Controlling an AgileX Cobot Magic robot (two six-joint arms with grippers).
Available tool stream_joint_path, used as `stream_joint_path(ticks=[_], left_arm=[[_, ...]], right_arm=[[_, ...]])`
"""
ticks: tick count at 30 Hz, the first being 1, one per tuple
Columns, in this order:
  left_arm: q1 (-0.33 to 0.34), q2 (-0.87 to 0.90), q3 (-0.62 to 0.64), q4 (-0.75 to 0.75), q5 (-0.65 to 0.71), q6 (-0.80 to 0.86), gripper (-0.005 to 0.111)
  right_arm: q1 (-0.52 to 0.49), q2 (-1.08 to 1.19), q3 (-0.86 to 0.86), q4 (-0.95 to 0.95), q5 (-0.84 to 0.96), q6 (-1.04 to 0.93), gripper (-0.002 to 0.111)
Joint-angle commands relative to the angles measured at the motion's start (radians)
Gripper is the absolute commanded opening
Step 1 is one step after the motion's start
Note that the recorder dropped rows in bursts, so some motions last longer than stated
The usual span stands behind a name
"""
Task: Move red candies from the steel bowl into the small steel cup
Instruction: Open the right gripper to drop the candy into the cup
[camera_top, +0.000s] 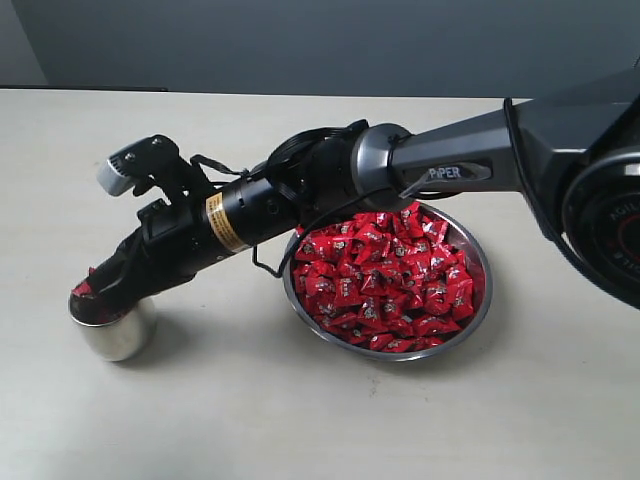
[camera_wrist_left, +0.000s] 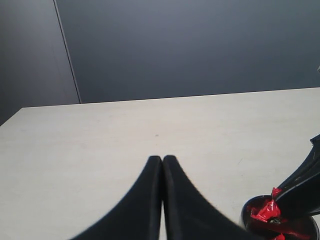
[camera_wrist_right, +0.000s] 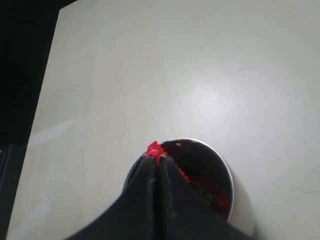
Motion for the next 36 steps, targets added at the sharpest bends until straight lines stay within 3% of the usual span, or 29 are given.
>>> stream_joint_path(ticks=[1,4,10,36], left_arm=[[0.001,-0.004,0.004,0.001,-0.005,-0.001,0.000],[0.001,-0.004,0.004,0.001,-0.005,-0.001,0.000],[0.001,-0.004,0.004,0.001,-0.005,-0.001,0.000],[0.001,-0.004,0.004,0.001,-0.005,-0.001,0.000]], right_arm=[[-0.002,0.002,-0.006,-0.040,-0.004,0.030,-0.001],[-0.002,0.002,-0.006,-0.049,-0.007,0.038,0.002],[-0.002,0.002,-0.006,-0.049,-0.009,0.065,0.035],[-0.002,0.002,-0.006,-0.042,0.045,0.076,0.035]])
